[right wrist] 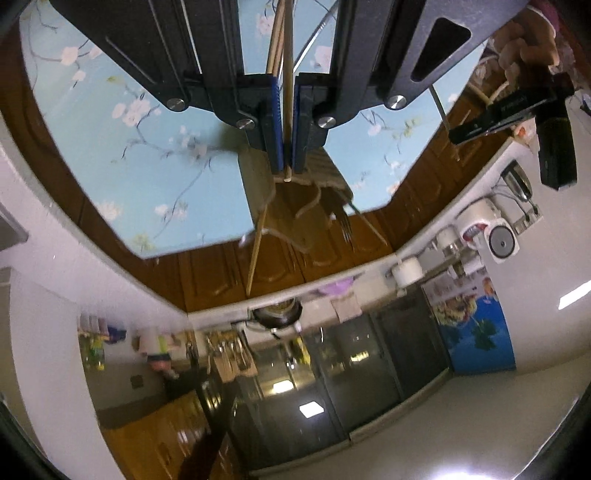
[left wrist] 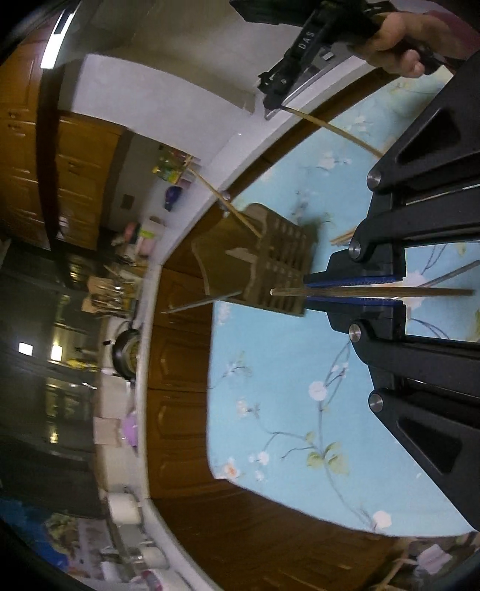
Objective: Organize utensils
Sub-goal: 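Carry both chopsticks up and lower them toward the wooden holder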
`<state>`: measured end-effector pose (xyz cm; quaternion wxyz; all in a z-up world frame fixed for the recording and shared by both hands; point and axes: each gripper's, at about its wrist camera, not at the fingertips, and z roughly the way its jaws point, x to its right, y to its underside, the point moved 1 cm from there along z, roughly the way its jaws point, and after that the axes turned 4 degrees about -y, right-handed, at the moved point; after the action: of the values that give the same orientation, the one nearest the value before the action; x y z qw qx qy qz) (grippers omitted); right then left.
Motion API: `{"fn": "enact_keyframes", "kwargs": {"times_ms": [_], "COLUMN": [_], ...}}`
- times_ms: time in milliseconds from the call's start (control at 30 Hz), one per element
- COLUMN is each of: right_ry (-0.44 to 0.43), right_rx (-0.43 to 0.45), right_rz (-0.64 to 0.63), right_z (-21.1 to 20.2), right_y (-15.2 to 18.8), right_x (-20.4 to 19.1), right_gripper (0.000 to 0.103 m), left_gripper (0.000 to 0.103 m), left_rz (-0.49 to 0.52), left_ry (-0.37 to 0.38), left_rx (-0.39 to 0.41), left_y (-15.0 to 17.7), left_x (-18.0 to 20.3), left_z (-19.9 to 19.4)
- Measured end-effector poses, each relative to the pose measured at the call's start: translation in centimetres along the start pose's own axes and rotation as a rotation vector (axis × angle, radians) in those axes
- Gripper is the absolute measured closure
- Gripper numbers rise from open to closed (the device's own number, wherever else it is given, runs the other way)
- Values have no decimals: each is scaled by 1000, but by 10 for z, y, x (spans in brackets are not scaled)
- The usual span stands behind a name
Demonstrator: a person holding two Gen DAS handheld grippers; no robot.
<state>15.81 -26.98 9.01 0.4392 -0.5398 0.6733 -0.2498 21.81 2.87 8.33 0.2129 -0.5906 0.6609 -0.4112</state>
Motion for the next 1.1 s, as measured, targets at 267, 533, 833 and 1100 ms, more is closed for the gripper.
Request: {"fn": "enact_keyframes", "kwargs": {"times_ms": [267, 533, 833, 1100], "right_ry": [-7, -11, -17, -12], "right_rx": [60, 83, 148, 234], "right_rz": [-9, -15, -5, -10], "right_z": [-5, -3, 0, 11], "right_y": [-20, -28, -51, -89], "right_x": [-2, -4, -1, -1], "right_gripper": [98, 98, 98, 98], "left_gripper": [100, 100, 100, 100], "left_rz": [2, -3, -30, -21], "left_ry": [4, 4, 15, 17], "left_rx": [34, 54, 131, 237], "left_y": [-7, -22, -49, -85], "left_x": [1, 1, 0, 9], "left_z": [-11, -3, 4, 20]}}
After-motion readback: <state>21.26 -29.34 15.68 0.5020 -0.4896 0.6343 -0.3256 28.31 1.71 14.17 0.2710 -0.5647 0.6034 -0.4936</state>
